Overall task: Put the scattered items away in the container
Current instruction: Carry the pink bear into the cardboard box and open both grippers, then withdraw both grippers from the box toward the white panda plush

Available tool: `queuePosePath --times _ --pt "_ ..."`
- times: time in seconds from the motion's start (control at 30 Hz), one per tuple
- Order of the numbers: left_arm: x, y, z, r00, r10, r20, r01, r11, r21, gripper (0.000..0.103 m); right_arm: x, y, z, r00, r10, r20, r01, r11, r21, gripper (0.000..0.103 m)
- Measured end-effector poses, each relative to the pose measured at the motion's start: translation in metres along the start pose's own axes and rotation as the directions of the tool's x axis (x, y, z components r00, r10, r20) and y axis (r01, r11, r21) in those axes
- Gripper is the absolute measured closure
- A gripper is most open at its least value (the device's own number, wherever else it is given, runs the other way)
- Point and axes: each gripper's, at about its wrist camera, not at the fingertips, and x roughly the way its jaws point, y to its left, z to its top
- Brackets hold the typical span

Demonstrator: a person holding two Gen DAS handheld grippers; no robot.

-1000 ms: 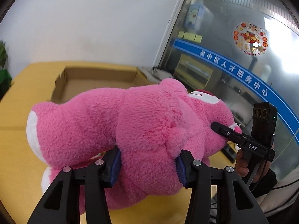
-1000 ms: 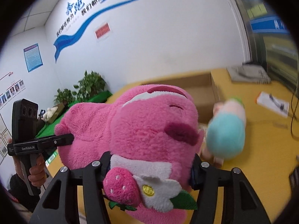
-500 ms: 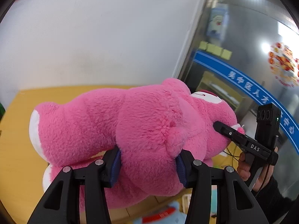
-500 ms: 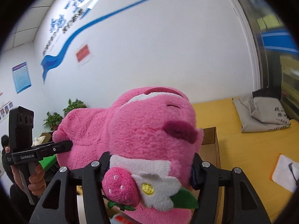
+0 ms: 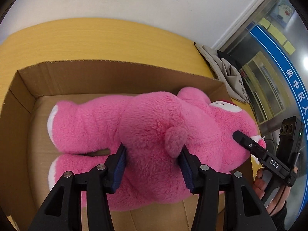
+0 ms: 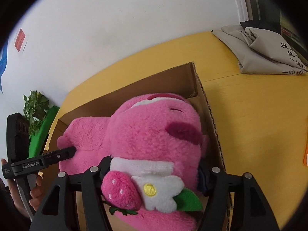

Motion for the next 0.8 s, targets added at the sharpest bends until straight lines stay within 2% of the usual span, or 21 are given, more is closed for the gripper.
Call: queuePosePath --times 0.07,0.17,0.23,0.3,0.33,0.4,0.5,0.53,0.6,0.67,0.7,0.73,0.8 --pt "-0.004 -0.008 0.003 0.999 0.039 0.021 -0.039 0.999 0.024 0.052 0.003 0.003 0.004 1.0 -0.016 0.014 0.016 1.0 -0.015 0.038" --pt "-0.009 -0.011 0.01 0.996 0.069 0.064 -0.072 0.997 0.042 0.053 -0.005 0.013 0.006 0.996 -0.037 0.08 0.042 0.997 -0.064 0.038" --pt "-0.001 -0.006 0.015 0.997 0.065 0.041 -0.066 0.997 0.026 0.052 -0.005 0.013 0.014 0.994 -0.045 0.104 0.052 0.996 -0.073 0.037" --pt "0.003 -0.007 0.015 0.998 0.055 0.017 -0.055 0.998 0.023 0.047 0.006 0.008 0.021 0.994 -0.092 0.065 0.096 0.994 -0.059 0.016" --pt "-0.001 -0.011 0.013 0.998 0.064 0.023 -0.065 0.997 0.035 0.046 0.01 0.004 0.021 0.991 -0.126 0.044 0.128 0.991 -0.048 0.015" --pt "-0.015 -0.02 0.008 0.996 0.074 0.045 -0.077 0.995 0.061 0.046 0.0 0.002 0.018 0.991 -0.121 0.056 0.125 0.99 -0.069 0.015" --pt "-0.058 -0.029 -0.003 0.988 0.114 0.108 -0.122 0.99 0.072 0.046 -0.041 0.01 0.009 0.981 -0.135 0.137 0.15 0.982 -0.111 0.015" --pt "-0.077 -0.032 -0.011 0.982 0.122 0.142 -0.132 0.989 0.064 0.044 -0.059 0.012 0.005 0.982 -0.104 0.155 0.124 0.984 -0.126 0.015" --pt "-0.127 -0.036 -0.038 0.961 0.145 0.236 -0.164 0.985 0.062 0.031 -0.101 0.016 -0.009 0.983 -0.008 0.181 0.035 0.989 -0.146 0.012" --pt "-0.176 -0.043 -0.077 0.928 0.168 0.331 -0.203 0.977 0.072 0.003 -0.144 0.018 -0.027 0.975 0.044 0.219 -0.009 0.988 -0.154 0.007" --pt "-0.196 -0.046 -0.098 0.911 0.184 0.368 -0.227 0.971 0.077 0.0 -0.162 0.02 -0.037 0.97 0.056 0.236 -0.019 0.987 -0.158 0.0" --pt "-0.212 -0.049 -0.117 0.898 0.198 0.394 -0.248 0.965 0.08 0.0 -0.179 0.022 -0.049 0.965 0.071 0.252 -0.03 0.986 -0.161 0.0" --pt "-0.234 -0.054 -0.159 0.885 0.215 0.414 -0.276 0.957 0.094 0.0 -0.21 0.026 -0.078 0.958 0.12 0.261 -0.074 0.981 -0.182 0.0"
